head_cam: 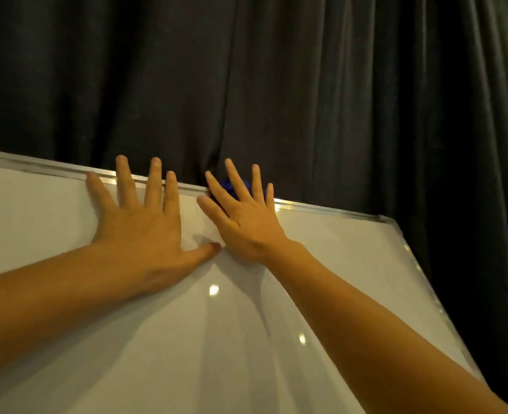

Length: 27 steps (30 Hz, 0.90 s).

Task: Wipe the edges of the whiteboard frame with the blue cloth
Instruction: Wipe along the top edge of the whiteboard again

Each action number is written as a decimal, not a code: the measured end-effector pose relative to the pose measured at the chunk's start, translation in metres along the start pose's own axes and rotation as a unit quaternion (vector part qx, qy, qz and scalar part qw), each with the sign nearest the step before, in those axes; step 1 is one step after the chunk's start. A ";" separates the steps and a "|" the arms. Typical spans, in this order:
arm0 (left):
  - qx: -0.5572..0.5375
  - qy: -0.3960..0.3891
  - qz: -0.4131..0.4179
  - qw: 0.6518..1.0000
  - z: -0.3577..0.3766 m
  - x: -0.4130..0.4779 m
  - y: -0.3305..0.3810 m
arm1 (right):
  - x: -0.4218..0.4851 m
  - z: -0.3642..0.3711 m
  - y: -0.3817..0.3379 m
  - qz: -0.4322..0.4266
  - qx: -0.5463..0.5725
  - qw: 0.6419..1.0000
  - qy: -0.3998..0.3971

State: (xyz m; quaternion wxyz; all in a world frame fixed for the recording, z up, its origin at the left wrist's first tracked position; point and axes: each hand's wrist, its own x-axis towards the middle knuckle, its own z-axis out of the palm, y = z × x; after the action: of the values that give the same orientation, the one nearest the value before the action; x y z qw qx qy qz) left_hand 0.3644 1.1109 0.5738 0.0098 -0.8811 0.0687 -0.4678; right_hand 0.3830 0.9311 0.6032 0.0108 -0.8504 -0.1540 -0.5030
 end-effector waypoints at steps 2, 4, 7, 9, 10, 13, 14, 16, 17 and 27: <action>0.009 -0.003 -0.009 1.000 -0.001 0.002 0.010 | -0.005 -0.005 0.025 -0.031 -0.022 0.999 0.009; 0.003 -0.013 -0.001 1.000 -0.004 0.005 0.021 | -0.014 -0.016 0.074 -0.010 -0.045 0.999 0.009; -0.011 -0.013 0.015 1.000 -0.004 0.008 0.047 | -0.040 -0.036 0.158 0.131 -0.066 0.989 -0.011; -0.020 -0.012 0.015 1.000 -0.003 0.008 0.077 | -0.044 -0.044 0.187 0.200 -0.048 0.978 -0.028; -0.020 -0.017 0.014 1.000 -0.003 0.008 0.097 | -0.041 -0.044 0.187 0.194 -0.045 0.979 -0.034; -0.003 -0.030 0.002 1.000 0.002 0.011 0.169 | -0.036 -0.030 0.164 0.053 0.002 0.998 -0.029; 0.003 -0.034 0.001 0.999 0.004 0.013 0.187 | -0.039 -0.026 0.155 0.007 0.027 0.999 -0.019; 0.006 -0.037 -0.004 0.999 0.007 0.017 0.225 | -0.051 -0.030 0.172 -0.058 0.048 0.997 -0.016; 0.003 -0.037 -0.010 0.999 0.008 0.019 0.234 | -0.054 -0.036 0.189 -0.070 0.035 0.997 -0.014; -0.019 -0.067 -0.019 0.997 0.015 0.020 0.281 | -0.068 -0.046 0.294 0.018 -0.059 0.998 -0.023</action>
State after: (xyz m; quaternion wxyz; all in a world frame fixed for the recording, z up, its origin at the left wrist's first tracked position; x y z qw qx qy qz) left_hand 0.3560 0.8291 0.5592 -0.0117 -0.9117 0.0602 -0.4062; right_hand 0.3940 0.6257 0.6074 -0.0333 -0.8636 -0.1088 -0.4911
